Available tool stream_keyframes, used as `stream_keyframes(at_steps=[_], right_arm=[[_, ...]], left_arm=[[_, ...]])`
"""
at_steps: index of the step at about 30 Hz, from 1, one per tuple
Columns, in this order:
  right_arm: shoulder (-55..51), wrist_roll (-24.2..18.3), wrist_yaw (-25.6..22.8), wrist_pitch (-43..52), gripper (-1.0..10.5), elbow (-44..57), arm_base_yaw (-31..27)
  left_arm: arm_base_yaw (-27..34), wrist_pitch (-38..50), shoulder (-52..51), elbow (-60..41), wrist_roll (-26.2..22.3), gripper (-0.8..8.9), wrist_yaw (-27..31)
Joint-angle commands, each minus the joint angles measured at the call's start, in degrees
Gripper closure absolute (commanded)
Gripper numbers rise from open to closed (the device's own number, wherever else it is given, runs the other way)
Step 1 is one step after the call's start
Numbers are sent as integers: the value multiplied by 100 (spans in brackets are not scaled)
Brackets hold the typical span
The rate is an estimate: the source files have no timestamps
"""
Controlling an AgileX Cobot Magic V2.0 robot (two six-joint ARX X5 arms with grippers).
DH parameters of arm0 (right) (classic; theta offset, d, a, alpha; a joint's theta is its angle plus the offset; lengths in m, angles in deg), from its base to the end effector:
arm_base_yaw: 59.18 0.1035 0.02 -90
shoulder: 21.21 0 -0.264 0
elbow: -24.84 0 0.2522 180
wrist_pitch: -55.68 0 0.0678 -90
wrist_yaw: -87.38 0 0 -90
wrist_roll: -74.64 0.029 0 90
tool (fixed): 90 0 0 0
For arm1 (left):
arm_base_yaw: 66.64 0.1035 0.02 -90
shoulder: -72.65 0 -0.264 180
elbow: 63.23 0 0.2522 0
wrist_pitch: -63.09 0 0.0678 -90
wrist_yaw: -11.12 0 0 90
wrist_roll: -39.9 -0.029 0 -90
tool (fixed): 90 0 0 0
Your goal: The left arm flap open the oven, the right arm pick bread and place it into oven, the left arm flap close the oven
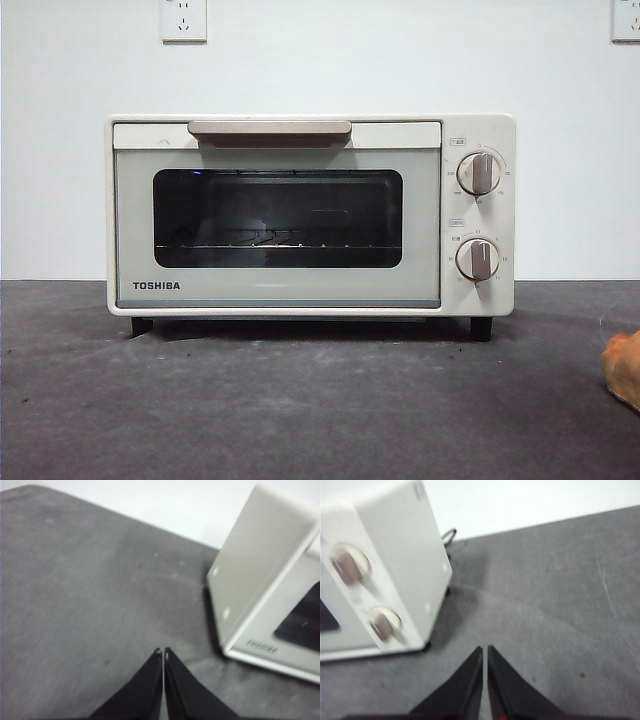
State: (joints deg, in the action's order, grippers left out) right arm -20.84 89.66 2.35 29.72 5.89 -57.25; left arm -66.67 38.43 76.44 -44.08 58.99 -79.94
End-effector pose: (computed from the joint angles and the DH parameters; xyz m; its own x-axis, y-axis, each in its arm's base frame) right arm 0.0908 0.0056 0.1731 0.9845 0.1199 -0.1280 -0.0821 0.9600 0.2678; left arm 0.0953 -0.0006 0.1721 0.9867 -0.0190 -0.1616 -0.0351 0.9449 -0.3256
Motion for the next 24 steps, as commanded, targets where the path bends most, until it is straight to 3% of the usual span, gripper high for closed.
stream_keyframes(at_steps=[1, 7, 13, 19, 24], right_arm=[[13, 286, 20, -146, 935, -396, 31], [332, 431, 164, -907, 935, -1399, 31], [868, 422, 579, -1602, 935, -2444, 31], [1545, 240, 1248, -2400, 935, -3462, 31], [2164, -103, 1945, -3067, 935, -4232, 31]], left_arm=[[-59, 107, 170, 396, 142, 801, -11], [-166, 11, 796, 1285, 393, 801, -98], [-249, -754, 1493, 2514, 94, 802, -505], [-503, -1545, 2028, 3580, -142, 801, -826], [-839, -2081, 2492, 4229, -216, 801, -1484]])
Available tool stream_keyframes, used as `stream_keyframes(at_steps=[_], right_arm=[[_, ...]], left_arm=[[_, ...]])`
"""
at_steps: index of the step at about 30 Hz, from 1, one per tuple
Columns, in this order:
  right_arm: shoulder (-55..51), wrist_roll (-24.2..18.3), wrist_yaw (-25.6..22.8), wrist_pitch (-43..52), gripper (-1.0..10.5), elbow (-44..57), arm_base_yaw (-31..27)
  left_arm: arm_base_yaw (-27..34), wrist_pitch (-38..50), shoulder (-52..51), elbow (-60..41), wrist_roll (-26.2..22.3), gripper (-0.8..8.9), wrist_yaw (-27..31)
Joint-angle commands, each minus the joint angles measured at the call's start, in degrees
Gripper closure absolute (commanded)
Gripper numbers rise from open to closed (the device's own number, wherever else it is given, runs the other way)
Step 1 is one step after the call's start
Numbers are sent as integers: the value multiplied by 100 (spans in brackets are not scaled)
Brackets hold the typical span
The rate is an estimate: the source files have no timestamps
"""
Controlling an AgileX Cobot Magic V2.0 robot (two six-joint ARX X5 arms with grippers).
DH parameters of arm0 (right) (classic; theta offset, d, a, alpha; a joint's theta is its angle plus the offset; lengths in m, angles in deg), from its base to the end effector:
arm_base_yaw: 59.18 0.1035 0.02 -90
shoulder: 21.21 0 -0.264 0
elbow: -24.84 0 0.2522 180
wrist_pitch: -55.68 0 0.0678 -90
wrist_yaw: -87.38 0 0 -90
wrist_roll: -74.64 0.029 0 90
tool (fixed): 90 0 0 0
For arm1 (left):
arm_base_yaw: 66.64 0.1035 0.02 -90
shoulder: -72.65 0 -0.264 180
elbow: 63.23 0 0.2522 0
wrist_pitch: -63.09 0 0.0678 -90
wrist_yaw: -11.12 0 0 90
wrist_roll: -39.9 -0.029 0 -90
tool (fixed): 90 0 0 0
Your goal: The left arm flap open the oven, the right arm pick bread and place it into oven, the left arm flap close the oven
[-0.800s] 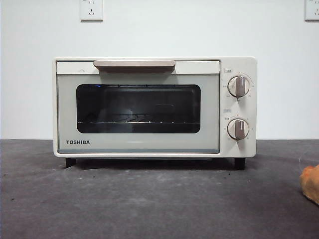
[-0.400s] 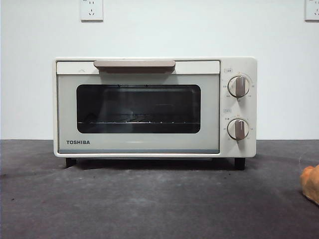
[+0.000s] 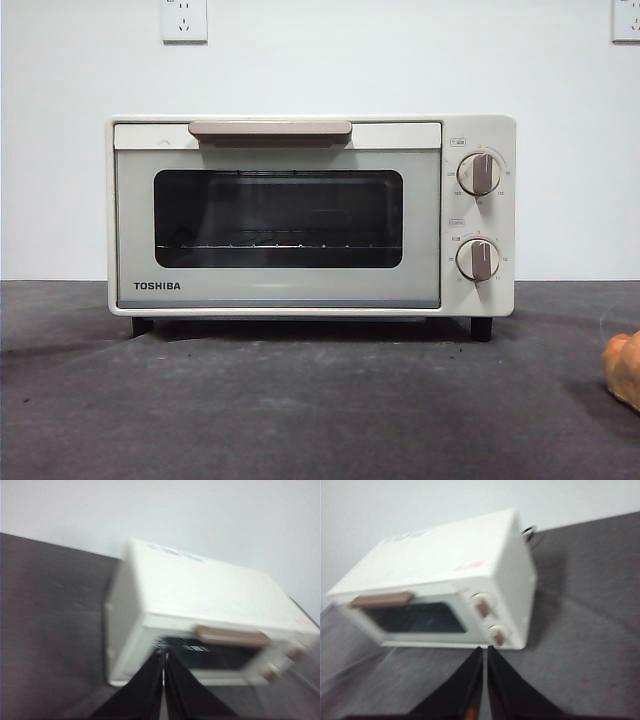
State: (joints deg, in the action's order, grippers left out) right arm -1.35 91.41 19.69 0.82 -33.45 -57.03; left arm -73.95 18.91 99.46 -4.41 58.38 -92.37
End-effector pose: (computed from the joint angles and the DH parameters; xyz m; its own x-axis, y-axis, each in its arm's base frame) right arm 0.0596 0.0133 0.3232 0.8725 0.4126 -0.2617 -0.3001 0.8752 0.3796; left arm 0.0905 -0.0184 0.3360 0.9131 -0.3523 -0.2050 0.2656 0.8958 -0.3565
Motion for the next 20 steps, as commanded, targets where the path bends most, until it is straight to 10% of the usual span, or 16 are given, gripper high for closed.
stream_keyframes(at_steps=[1, 20], right_arm=[[310, -361, 308, -284, 935, -415, 13], [848, -1231, 765, -883, 935, -1069, 732]], left_arm=[[-177, -216, 280, 365, -192, 801, -341], [-1226, -1386, 859, 1296, -1067, 779, -811]])
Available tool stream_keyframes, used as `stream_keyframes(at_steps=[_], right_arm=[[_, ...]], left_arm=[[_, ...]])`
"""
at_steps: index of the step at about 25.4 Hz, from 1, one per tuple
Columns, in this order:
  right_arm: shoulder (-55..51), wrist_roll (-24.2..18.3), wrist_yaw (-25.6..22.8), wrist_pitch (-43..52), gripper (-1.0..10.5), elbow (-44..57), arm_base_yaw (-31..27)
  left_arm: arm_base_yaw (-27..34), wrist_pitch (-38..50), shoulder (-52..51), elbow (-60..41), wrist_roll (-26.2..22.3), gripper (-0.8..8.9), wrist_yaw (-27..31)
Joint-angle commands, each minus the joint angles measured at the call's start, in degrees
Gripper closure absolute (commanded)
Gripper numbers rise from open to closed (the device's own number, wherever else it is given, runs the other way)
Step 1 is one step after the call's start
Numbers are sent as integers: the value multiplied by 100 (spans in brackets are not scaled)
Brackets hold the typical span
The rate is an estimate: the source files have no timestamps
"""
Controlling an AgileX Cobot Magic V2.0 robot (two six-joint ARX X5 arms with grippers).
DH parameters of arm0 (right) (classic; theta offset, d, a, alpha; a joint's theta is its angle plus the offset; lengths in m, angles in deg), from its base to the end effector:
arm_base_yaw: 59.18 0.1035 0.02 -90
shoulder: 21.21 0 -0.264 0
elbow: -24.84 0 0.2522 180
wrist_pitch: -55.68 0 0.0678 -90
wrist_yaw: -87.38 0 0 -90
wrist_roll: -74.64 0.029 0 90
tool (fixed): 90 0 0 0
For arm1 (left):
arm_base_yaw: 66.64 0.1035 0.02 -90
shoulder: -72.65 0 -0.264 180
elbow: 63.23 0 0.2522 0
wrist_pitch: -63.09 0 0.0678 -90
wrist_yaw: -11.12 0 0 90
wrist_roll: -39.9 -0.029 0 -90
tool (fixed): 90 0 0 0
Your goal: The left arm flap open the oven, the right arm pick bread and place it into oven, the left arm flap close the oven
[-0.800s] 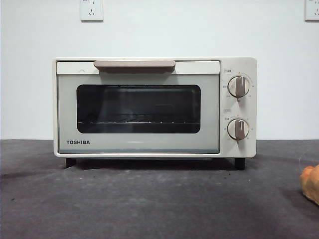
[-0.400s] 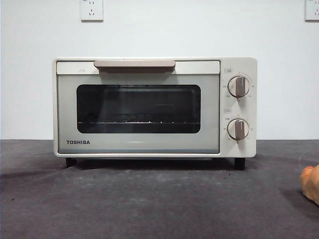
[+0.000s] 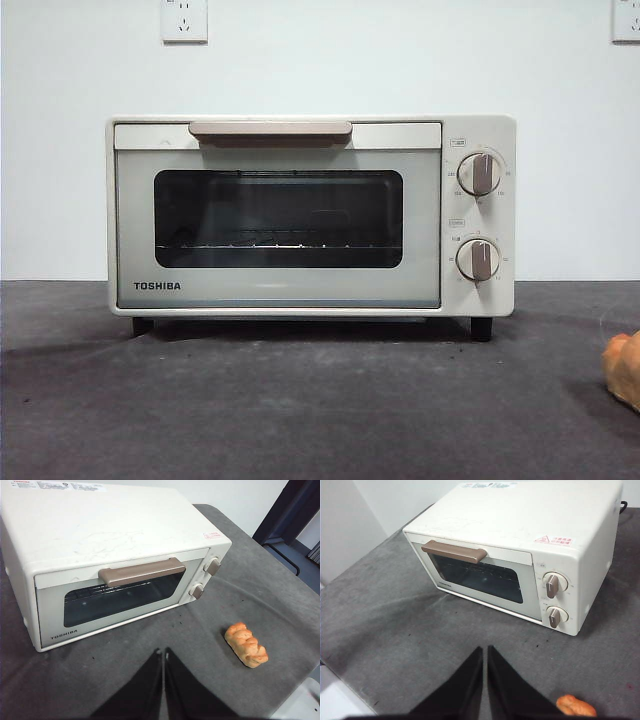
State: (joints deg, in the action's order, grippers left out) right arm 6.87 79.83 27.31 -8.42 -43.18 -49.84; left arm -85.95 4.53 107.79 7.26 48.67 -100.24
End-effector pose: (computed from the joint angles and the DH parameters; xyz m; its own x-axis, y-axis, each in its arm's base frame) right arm 0.0620 0.0249 0.3516 0.6993 0.6207 -0.3547 -0.5509 0.7841 0.2859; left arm 0.0880 -0.0420 0.3640 0.6873 -0.6268 -0.3670 0.5599 0.7791 -0.2820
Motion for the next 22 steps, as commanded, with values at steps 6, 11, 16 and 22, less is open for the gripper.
stream_keyframes(at_steps=[6, 11, 16, 22], right_arm=[[26, -70, -28, 59, 888, -96, 11], [26, 42, -39, 59, 581, -96, 13], [26, 205, -37, 59, 384, -96, 13], [35, 476, -37, 42, 378, -94, 13]], left_arm=[[-26, 61, 42, 129, -101, 639, -20], [-26, 85, 42, 129, -101, 301, -15], [-26, 105, 42, 129, -98, 252, -13], [-26, 103, 42, 129, -76, 253, -15]])
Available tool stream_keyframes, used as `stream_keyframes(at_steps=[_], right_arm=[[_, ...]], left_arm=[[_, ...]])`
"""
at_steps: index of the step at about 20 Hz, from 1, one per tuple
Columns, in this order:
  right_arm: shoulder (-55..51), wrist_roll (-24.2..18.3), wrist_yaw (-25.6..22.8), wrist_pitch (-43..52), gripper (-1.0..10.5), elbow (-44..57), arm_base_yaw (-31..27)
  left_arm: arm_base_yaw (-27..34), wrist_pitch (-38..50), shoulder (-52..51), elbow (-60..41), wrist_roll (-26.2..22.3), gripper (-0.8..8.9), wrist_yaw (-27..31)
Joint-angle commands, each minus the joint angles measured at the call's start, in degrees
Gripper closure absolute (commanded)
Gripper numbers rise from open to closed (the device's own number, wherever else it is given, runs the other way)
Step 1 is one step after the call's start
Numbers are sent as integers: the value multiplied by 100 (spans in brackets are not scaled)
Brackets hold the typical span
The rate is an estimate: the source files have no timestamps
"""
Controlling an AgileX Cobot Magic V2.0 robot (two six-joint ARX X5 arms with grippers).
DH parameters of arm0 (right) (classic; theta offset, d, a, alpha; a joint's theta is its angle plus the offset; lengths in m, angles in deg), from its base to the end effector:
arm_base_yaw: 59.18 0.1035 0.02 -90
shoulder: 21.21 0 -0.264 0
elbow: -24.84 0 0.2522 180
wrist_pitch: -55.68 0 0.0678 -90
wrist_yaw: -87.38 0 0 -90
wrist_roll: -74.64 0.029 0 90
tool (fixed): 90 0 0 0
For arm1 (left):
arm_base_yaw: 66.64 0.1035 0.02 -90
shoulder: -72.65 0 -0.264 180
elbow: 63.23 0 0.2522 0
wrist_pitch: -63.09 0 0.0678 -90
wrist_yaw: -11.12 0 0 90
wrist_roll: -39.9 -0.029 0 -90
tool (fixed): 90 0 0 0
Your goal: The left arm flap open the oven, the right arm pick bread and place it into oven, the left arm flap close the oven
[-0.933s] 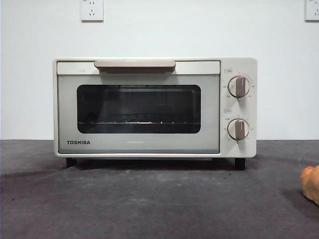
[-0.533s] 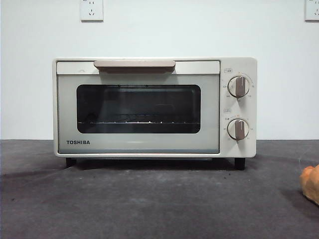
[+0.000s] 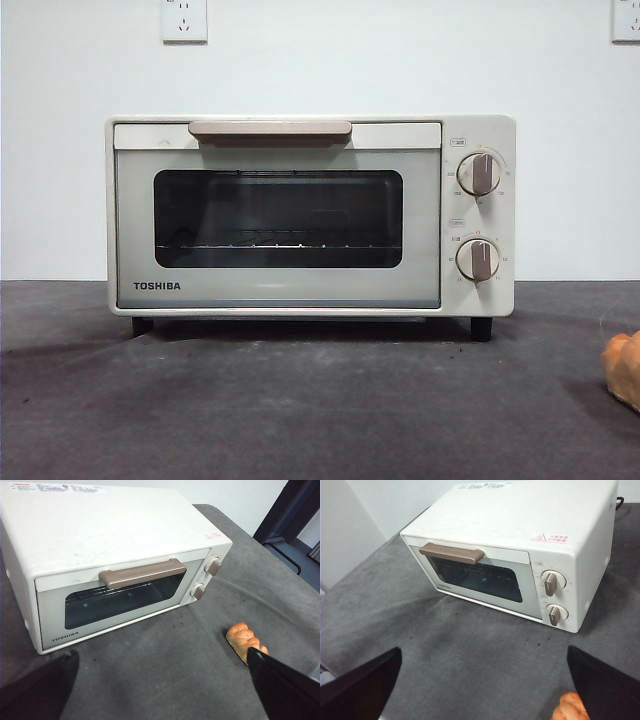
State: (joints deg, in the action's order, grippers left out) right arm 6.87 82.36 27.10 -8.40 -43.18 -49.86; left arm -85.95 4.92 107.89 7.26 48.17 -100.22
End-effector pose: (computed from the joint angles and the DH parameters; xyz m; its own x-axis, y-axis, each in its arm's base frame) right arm 0.0621 0.0248 0.3516 0.7018 0.6176 -0.3552 -0.5275 0.7855 0.3235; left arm 0.0887 -0.0423 0.3645 0.6893 -0.6271 -0.3627 0.5650 0.7787 -0.2727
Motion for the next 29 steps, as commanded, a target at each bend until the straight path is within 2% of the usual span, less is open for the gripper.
stream_keyframes(at_steps=[1, 8, 13, 17, 21, 26, 29], right_arm=[[55, 271, -15, 13, 378, -94, 15], [599, 380, -199, -728, 379, -94, 15], [1309, 363, -778, -1357, 379, -92, 35], [1950, 295, -1202, -1453, 379, -74, 37], [2669, 278, -1346, -1344, 379, 140, 120], [3493, 533, -1386, -358, 379, 750, 474], [3991, 702, -1768, 90, 379, 824, 645]], left_arm=[[-26, 63, 31, 129, -26, 253, -17], [-26, 63, 31, 129, -28, 253, -17], [-26, 63, 31, 129, -28, 253, -17], [-26, 63, 31, 129, -31, 253, -15], [-26, 61, 31, 129, -31, 253, -15], [-26, 63, 33, 129, -68, 253, -9], [-26, 61, 33, 129, -83, 253, 46]])
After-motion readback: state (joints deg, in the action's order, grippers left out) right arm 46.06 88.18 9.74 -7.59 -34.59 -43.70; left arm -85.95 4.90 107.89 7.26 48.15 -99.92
